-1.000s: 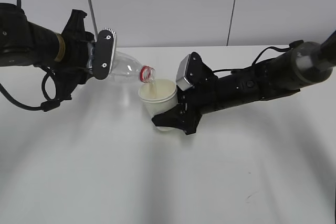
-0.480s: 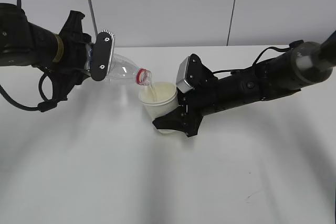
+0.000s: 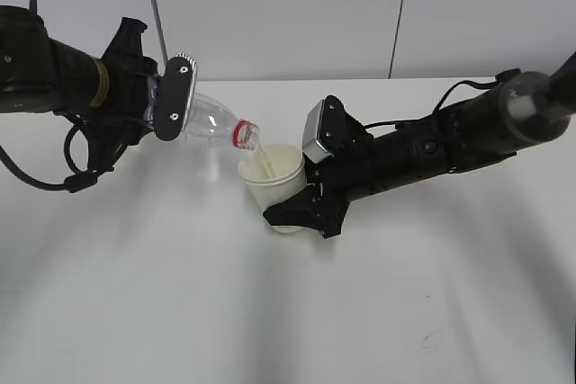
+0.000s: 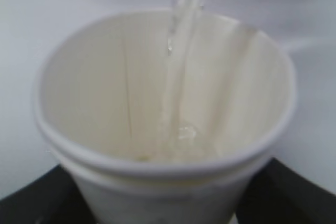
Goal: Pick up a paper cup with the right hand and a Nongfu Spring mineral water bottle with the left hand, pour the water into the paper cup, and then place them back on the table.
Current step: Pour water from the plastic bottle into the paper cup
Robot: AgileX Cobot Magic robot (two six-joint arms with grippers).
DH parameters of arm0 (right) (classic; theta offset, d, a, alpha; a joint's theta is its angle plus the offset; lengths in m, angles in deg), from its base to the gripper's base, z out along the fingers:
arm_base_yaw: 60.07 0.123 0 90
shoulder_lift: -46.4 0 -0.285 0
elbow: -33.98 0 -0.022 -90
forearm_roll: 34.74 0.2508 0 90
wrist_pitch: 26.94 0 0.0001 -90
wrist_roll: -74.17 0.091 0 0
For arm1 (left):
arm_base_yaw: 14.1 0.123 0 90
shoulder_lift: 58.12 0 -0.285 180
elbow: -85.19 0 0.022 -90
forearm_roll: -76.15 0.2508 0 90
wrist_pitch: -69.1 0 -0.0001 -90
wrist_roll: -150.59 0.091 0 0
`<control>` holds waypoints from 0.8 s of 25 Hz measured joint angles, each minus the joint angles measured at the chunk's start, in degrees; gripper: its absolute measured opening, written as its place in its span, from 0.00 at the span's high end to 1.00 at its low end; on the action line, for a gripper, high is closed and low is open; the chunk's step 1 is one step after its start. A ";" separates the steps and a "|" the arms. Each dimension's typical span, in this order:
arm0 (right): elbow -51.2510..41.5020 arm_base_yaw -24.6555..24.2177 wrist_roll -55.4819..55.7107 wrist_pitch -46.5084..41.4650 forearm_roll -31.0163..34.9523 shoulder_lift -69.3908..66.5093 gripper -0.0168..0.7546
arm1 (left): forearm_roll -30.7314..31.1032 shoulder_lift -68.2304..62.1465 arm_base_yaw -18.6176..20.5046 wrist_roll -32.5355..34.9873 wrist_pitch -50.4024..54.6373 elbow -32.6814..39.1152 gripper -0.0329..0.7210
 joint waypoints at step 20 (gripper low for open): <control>0.00 0.00 0.00 -0.04 -0.10 0.00 0.34 | 1.43 0.00 0.00 0.00 0.00 -0.04 0.46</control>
